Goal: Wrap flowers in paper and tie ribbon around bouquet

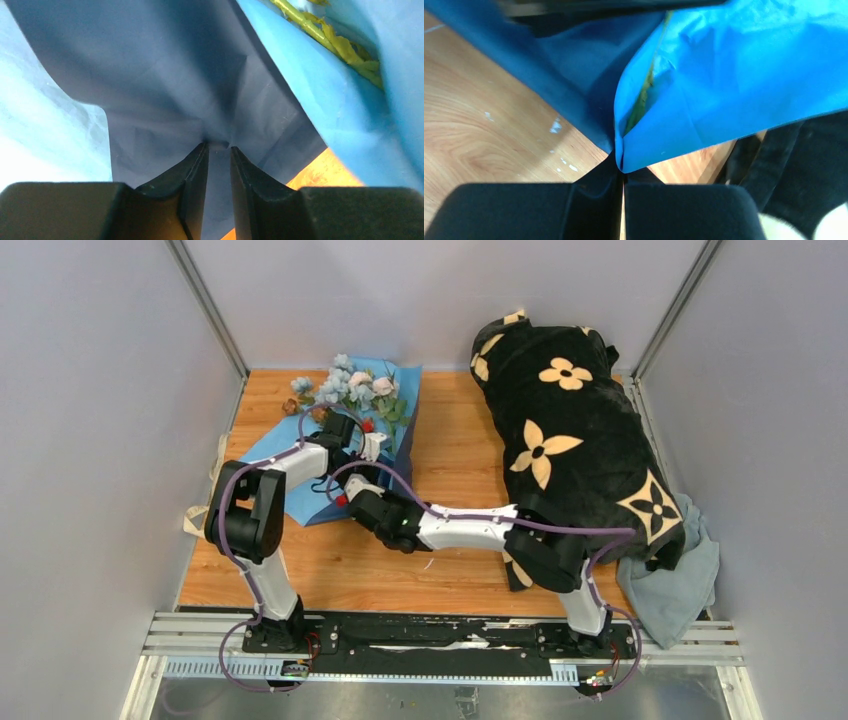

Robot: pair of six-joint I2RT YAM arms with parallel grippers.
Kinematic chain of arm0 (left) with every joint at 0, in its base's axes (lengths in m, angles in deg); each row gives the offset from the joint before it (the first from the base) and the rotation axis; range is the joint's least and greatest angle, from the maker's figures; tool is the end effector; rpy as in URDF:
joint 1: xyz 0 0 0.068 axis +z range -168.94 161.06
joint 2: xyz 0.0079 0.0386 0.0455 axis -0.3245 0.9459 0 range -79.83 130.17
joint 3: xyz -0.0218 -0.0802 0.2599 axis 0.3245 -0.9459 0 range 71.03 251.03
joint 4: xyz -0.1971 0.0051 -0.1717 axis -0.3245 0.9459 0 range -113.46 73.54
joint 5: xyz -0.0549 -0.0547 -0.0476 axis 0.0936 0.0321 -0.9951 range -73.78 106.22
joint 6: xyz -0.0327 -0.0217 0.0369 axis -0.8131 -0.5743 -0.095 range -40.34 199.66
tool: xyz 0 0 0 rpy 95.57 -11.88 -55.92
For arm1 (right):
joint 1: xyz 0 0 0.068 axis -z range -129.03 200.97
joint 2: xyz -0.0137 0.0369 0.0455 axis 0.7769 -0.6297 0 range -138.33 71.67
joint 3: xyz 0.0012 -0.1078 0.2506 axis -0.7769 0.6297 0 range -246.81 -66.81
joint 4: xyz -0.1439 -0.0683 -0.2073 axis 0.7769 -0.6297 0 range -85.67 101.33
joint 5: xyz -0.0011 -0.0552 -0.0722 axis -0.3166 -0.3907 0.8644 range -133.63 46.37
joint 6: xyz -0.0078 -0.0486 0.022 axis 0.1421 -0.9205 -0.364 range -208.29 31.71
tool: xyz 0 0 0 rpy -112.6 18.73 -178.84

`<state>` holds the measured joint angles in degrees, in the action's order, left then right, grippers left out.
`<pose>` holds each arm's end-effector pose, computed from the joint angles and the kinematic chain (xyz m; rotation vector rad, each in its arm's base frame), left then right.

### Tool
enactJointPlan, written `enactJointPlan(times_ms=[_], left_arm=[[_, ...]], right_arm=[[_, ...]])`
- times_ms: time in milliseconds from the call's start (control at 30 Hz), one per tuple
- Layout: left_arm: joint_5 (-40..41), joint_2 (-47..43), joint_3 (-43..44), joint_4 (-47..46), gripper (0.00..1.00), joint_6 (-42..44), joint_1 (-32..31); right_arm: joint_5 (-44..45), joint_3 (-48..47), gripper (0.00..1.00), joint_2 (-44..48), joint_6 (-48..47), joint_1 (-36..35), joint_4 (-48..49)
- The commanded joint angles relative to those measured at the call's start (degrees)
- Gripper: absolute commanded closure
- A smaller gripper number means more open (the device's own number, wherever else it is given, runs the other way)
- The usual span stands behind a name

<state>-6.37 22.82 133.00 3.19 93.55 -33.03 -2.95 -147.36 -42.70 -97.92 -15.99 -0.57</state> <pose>0.3302 -0.0970 0.1583 0.7575 2.5925 -0.5400 0.1922 0.3926 0.1951 -1.0695 1.8739 -0.2775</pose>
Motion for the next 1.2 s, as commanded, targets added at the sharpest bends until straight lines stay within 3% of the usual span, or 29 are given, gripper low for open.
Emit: enactJointPlan(times_ms=[0, 167, 367, 567, 733, 900, 1067, 1100, 1167], left_arm=[[-7.6, 0.9, -1.8, -1.0, 0.63, 0.8, 3.9], [-19.1, -5.2, -1.4, -0.4, 0.35, 3.4, 11.2], [-31.2, -11.1, 3.1, 6.4, 0.20, 6.0, 20.3], [-40.9, -15.3, 5.0, 8.0, 0.01, -2.4, 29.5], [-38.1, -16.2, 0.7, 5.5, 0.00, -9.0, 27.2], [-32.9, -13.6, -2.7, -7.2, 0.00, -19.3, 22.0], [-30.0, -10.5, -1.8, -13.5, 0.00, -23.7, 18.4], [-29.4, -9.9, -1.2, -13.8, 0.02, -23.8, 18.1], [-28.0, -7.8, 0.1, -12.9, 0.24, -23.4, 18.0]], right_arm=[[2.6, -2.2, 1.00, -5.1, -19.8, -3.0, 6.5], [2.7, -2.6, 1.00, -8.0, -22.5, -3.3, 7.5], [1.4, -2.9, 1.00, -8.6, -22.7, -3.4, 7.5], [1.1, -3.2, 1.00, -9.3, -22.6, -3.4, 7.4], [0.3, -2.9, 1.00, -9.2, -23.3, -3.4, 8.1], [0.0, -2.5, 1.00, -8.8, -23.7, -3.5, 8.2], [1.2, -0.8, 1.00, -8.2, -25.9, -4.7, 7.5], [1.6, -0.3, 1.00, -8.1, -26.0, -5.0, 7.1], [2.3, 0.9, 1.00, -7.5, -25.7, -5.5, 6.2]])
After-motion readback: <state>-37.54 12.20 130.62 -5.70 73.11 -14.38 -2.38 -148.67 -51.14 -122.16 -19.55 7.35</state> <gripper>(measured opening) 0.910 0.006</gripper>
